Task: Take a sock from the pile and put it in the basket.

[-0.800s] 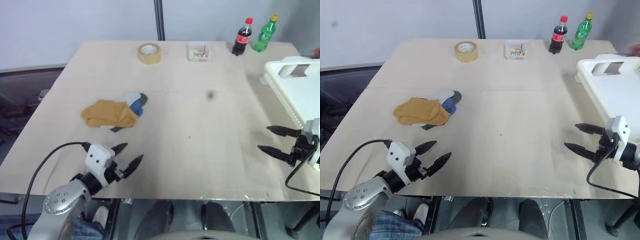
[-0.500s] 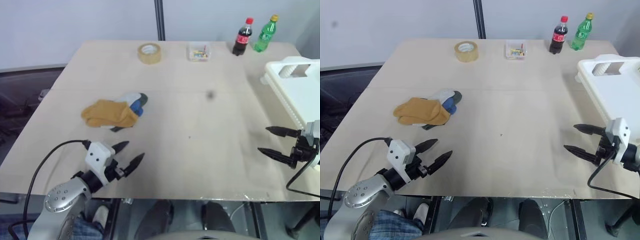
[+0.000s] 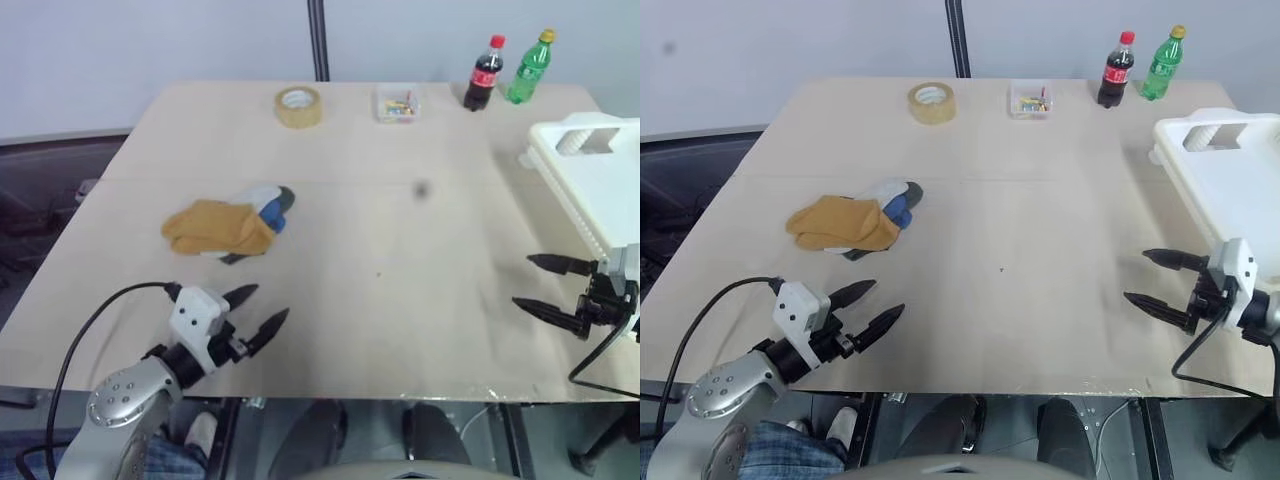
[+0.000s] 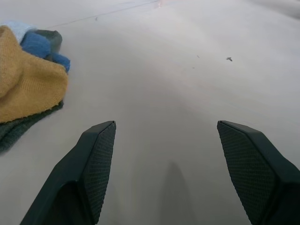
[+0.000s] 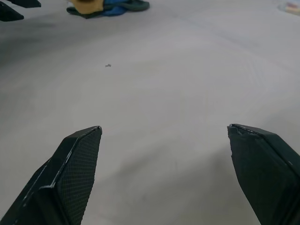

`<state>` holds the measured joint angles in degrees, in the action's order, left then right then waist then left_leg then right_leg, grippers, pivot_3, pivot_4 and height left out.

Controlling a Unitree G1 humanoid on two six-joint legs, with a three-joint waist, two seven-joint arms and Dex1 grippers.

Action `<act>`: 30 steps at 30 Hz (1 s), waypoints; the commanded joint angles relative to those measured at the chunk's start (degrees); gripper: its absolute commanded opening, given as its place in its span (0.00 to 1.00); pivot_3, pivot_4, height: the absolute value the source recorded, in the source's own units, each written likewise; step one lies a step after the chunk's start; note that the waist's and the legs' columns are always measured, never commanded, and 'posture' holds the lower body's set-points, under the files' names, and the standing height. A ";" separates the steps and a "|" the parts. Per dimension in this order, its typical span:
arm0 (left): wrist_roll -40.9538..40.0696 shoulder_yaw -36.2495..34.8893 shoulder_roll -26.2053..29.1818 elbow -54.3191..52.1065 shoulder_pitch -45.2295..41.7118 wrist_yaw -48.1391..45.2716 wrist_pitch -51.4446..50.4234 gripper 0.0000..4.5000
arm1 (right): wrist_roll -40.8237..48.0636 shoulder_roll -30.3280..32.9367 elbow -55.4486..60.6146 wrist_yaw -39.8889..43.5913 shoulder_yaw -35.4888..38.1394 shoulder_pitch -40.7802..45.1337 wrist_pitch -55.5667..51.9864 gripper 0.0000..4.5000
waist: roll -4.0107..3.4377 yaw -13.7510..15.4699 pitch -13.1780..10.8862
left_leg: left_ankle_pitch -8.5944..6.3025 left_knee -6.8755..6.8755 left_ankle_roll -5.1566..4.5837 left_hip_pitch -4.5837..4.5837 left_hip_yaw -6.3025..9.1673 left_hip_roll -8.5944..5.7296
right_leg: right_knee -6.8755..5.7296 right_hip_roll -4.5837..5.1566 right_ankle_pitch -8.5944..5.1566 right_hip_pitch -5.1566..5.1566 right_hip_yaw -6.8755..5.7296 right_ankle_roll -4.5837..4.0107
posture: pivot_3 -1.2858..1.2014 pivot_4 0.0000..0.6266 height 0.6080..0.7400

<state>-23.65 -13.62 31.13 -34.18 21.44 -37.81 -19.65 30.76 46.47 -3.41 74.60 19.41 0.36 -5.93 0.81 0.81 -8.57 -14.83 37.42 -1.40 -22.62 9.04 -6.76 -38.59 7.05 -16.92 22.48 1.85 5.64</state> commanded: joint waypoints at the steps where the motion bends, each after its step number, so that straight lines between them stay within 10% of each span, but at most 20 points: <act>1: -0.12 -1.24 0.62 -0.49 0.05 -0.47 1.53 0.82 | 0.57 -0.32 0.09 0.36 0.52 0.61 1.24 0.99 | 0.00 0.02 0.00 | 0.00 0.00 0.00 0.00 0.00 0.00 | 0.00 0.00 0.00 0.00 0.00 0.00 | 0.52 0.24 1.00; 30: 17.47 4.47 -3.94 26.36 -30.23 16.55 9.72 0.82 | 1.53 -5.05 10.43 -6.12 -3.05 0.99 -1.76 0.99 | 0.00 -0.12 0.00 | 0.02 0.03 0.03 -0.02 0.09 -0.02 | -0.02 -0.02 0.01 0.01 -0.07 0.01 | 0.52 0.24 1.00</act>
<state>-7.07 -8.39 27.02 -7.58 -8.05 -22.23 -11.95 31.89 40.88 6.48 68.70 14.40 1.30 -8.55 0.81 0.69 -8.57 -14.81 37.46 -1.37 -22.64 9.13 -6.78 -38.62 7.03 -16.91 22.49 1.77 5.65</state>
